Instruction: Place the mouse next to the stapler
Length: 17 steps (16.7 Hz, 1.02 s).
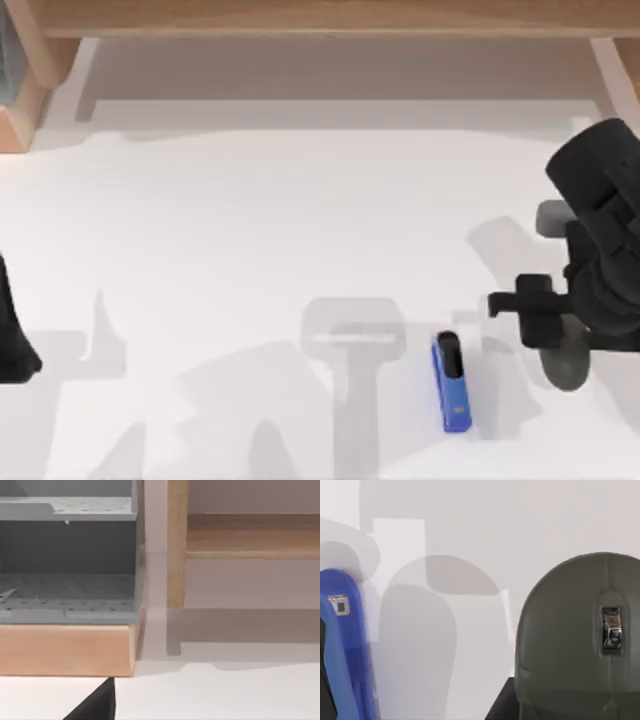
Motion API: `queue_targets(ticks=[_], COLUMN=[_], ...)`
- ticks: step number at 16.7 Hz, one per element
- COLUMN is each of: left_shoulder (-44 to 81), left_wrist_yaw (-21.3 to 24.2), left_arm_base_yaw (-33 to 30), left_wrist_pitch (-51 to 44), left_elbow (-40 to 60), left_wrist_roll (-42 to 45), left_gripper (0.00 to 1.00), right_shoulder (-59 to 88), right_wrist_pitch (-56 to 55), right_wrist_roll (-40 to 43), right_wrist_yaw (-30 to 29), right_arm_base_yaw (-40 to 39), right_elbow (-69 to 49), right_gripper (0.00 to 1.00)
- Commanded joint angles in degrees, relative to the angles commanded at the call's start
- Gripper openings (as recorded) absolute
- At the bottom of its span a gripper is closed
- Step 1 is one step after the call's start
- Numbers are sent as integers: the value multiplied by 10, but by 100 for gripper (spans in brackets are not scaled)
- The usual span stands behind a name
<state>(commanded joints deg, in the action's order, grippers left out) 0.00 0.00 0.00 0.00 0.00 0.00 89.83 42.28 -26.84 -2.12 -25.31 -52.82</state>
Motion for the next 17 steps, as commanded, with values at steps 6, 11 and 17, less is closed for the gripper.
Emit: queue_targets(ticks=[6, 11, 17], left_shoulder=[0, 0, 0], left_wrist_yaw=[0, 0, 0], left_arm_base_yaw=[0, 0, 0], left_wrist_pitch=[0, 0, 0], left_elbow=[0, 0, 0], left_wrist_roll=[0, 0, 0], left_gripper=[100, 100, 100], right_shoulder=[7, 28, 31], right_wrist_pitch=[-10, -12, -11], right_wrist_roll=[0, 0, 0], right_wrist_yaw=[0, 0, 0], right_arm_base_yaw=[-1, -1, -1], right_elbow=[7, 29, 32], right_gripper=[0, 0, 8])
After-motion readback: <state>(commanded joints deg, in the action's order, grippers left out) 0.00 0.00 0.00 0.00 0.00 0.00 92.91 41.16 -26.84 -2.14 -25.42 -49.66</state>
